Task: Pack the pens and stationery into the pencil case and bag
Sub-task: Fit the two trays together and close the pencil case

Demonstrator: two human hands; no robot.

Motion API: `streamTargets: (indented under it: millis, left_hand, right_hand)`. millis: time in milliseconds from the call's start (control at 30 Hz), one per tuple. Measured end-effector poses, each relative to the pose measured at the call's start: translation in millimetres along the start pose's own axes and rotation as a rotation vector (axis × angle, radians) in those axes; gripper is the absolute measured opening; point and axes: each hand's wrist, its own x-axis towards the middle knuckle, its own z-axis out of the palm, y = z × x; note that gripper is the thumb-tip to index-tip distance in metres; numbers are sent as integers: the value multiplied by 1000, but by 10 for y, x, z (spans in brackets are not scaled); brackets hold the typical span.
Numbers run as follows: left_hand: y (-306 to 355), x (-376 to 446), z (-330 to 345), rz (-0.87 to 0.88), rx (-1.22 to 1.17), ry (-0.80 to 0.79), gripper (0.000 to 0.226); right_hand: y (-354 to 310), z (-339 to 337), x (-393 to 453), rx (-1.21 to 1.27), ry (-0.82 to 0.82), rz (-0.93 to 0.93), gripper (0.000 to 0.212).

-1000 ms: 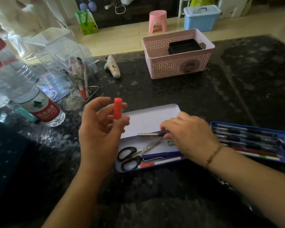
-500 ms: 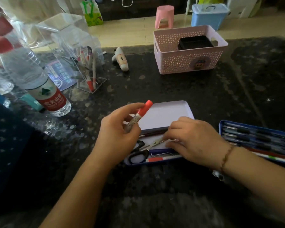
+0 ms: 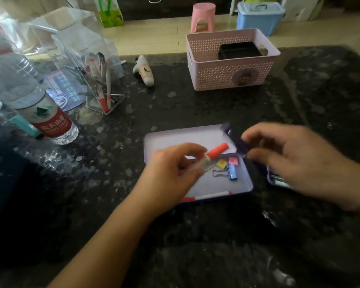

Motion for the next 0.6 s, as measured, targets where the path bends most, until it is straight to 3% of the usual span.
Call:
streamTargets:
  millis: [167,367,600]
  left_hand:
    - [85,-20,409,92,244,-217,34]
    - [28,-37,389,87,301,-216,19]
    - [9,-55,253,114,455,-231,22]
  right_hand:
    - [290,-102,21,74,159,88,24]
    - [283,40,39,98,139,61,24]
    - [152,165,131,55,23,32,24]
